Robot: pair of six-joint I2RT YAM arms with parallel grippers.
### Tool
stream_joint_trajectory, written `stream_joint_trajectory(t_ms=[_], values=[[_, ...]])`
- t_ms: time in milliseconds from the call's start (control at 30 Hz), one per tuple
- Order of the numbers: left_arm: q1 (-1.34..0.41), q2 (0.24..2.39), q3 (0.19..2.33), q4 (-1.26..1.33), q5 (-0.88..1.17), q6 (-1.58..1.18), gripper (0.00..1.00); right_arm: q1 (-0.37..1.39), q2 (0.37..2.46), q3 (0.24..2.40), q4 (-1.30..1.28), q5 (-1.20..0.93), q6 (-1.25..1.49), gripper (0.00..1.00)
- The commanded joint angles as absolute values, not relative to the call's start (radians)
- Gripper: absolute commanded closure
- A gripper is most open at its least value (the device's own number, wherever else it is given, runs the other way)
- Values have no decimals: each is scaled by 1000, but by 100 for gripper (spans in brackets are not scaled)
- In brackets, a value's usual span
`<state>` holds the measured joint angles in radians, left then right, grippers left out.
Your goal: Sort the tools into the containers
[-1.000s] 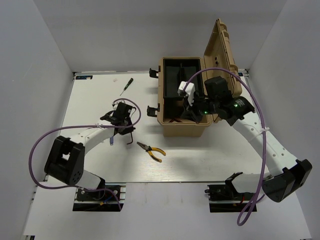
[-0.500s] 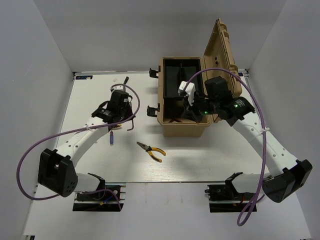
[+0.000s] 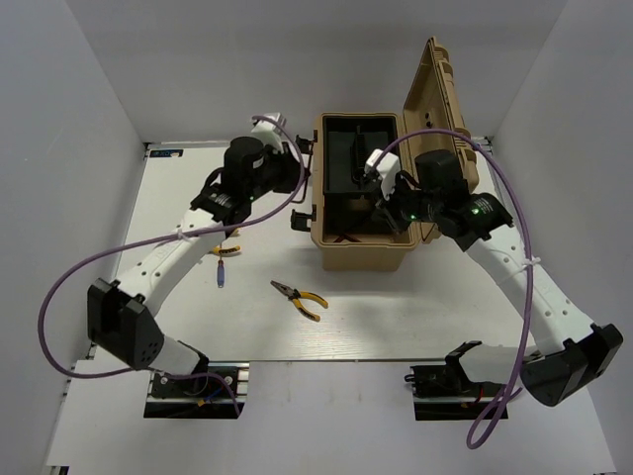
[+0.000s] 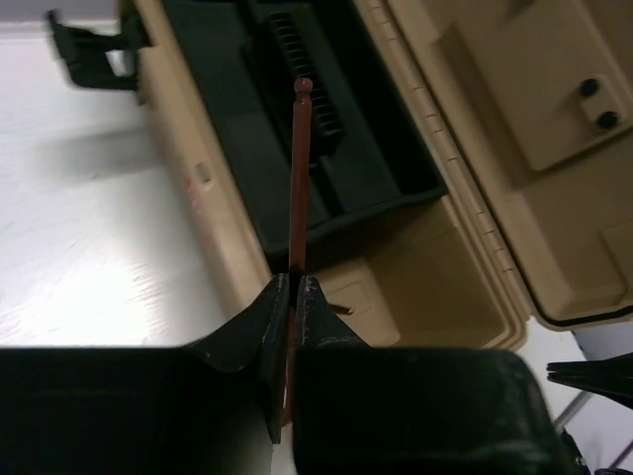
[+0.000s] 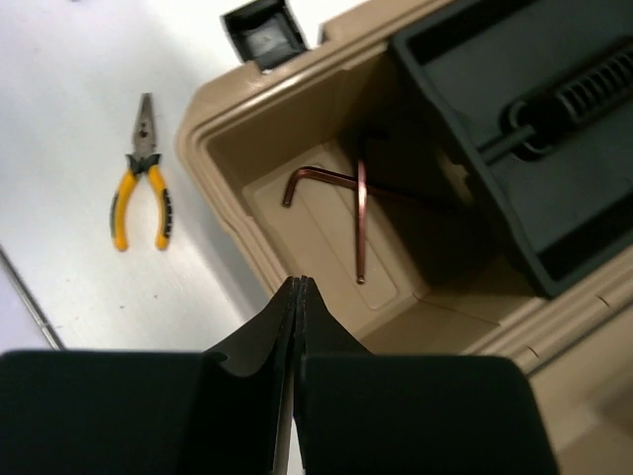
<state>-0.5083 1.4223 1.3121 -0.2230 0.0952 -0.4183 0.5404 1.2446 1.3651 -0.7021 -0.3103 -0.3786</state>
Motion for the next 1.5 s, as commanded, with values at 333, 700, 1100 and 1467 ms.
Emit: stream_joint_trajectory(t_ms=[333, 700, 1100, 1467], values=[[-601, 1627, 1361, 124, 333, -448, 100, 491, 1189, 1348, -647, -256, -345, 100], [-669, 1694, 1356, 68, 238, -459, 100, 465, 1177, 1338, -644, -272, -336, 100], [-698, 1724, 1393, -43, 176, -439, 40, 454, 1181, 1330, -640, -294, -330, 85], [-658, 1493, 1373, -167, -39, -342, 64, 468, 1285, 1405, -670, -431, -324, 100]])
